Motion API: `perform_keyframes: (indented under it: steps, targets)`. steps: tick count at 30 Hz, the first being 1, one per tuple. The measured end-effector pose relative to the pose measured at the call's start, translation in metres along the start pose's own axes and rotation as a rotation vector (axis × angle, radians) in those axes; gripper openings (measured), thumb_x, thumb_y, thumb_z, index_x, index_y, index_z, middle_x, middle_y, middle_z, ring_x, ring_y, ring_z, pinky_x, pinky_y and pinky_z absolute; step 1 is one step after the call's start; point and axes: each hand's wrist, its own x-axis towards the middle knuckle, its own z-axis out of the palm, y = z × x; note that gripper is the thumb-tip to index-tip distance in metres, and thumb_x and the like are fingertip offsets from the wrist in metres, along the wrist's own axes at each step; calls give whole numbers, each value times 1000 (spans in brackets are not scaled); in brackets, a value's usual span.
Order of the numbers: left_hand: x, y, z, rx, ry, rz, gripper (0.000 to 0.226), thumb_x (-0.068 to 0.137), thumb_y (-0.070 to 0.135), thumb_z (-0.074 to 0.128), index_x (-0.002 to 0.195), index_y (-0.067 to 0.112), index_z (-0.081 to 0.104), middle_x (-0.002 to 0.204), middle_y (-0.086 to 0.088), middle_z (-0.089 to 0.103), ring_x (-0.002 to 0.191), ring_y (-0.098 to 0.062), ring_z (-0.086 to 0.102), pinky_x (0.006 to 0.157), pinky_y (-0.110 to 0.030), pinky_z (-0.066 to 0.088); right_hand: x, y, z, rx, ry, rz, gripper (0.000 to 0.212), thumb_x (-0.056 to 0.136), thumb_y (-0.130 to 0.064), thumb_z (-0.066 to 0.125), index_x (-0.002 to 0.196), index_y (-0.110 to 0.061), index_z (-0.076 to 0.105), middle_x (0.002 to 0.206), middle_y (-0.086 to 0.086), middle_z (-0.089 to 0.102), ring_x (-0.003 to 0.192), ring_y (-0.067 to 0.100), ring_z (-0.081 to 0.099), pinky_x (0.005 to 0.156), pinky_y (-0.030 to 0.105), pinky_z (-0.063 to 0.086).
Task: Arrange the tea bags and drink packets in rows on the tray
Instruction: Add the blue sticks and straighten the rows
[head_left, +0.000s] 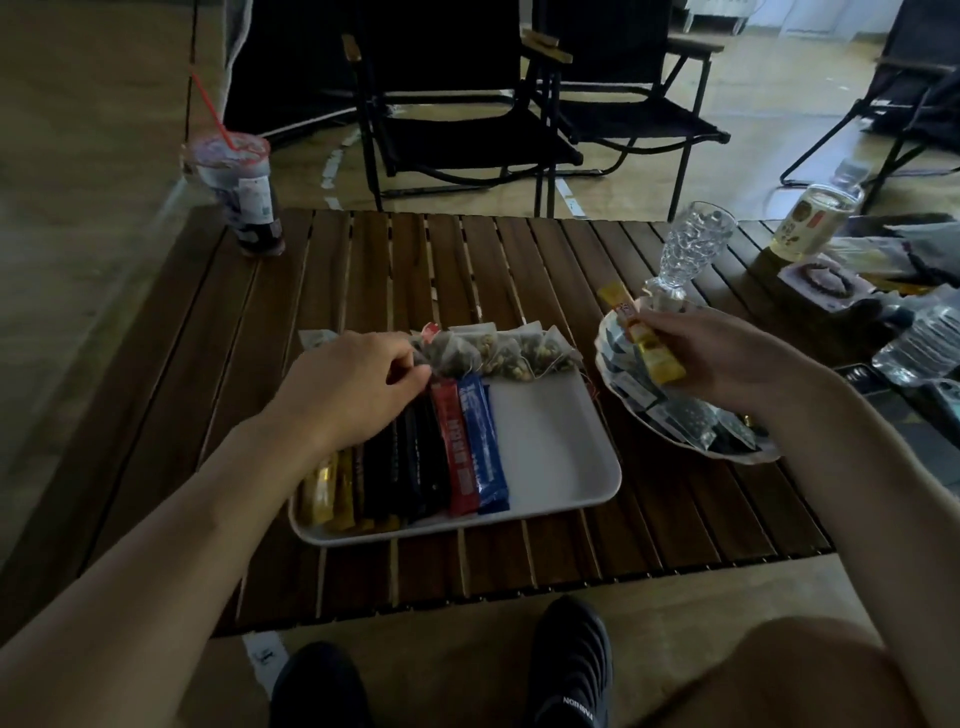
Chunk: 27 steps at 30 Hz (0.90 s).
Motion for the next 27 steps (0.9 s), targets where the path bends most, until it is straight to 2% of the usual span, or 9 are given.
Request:
perform_keyframes:
  steps: [3, 6, 8, 13, 19, 27]
  targets:
    - [-11, -20, -10, -20, 15, -53, 23, 96, 51, 48, 81, 35, 53, 73, 11, 57, 66, -3, 54, 52, -26, 38, 0, 1, 29, -130, -114, 10, 19, 97, -23, 56, 97, -7, 67, 84, 6, 64, 70, 11, 62, 58, 23, 54]
    - [-20, -39, -22, -68, 32, -103, 23, 97, 48, 49, 78, 35, 54, 70, 10, 58, 64, -2, 55, 51, -24, 35, 1, 7, 61, -217, -189, 28, 27, 94, -23, 60, 109, -1, 67, 103, 14, 64, 91, 19, 63, 80, 32, 54]
    - [-26, -50, -30, -89, 67, -138, 26, 97, 46, 51, 73, 36, 51, 70, 10, 58, 64, -1, 54, 51, -24, 33, -1, 12, 85, -237, -218, 33, 37, 89, -22, 63, 115, 4, 65, 106, 14, 66, 96, 21, 63, 86, 32, 54]
    - [-32, -72, -38, -101, 124, -251, 32, 96, 46, 52, 67, 32, 51, 71, 9, 58, 70, -6, 56, 53, -26, 34, -11, 31, 147, -385, -345, -9, 25, 91, -13, 64, 111, -1, 68, 103, 13, 74, 93, 22, 71, 83, 32, 60]
    - [-33, -79, -39, -122, 133, -280, 28, 97, 45, 51, 79, 26, 61, 74, 7, 61, 71, -6, 58, 52, -24, 35, -12, 48, 204, -664, -267, -99, 18, 86, -23, 72, 99, -10, 73, 91, 5, 76, 80, 13, 73, 65, 23, 59]
    - [-39, -87, -38, -148, 78, -281, 26, 97, 44, 51, 89, 23, 64, 88, 3, 66, 88, -12, 62, 59, -21, 38, -11, 60, 241, -880, -134, -177, 15, 87, -22, 74, 84, -8, 69, 71, 9, 74, 62, 19, 74, 56, 31, 62]
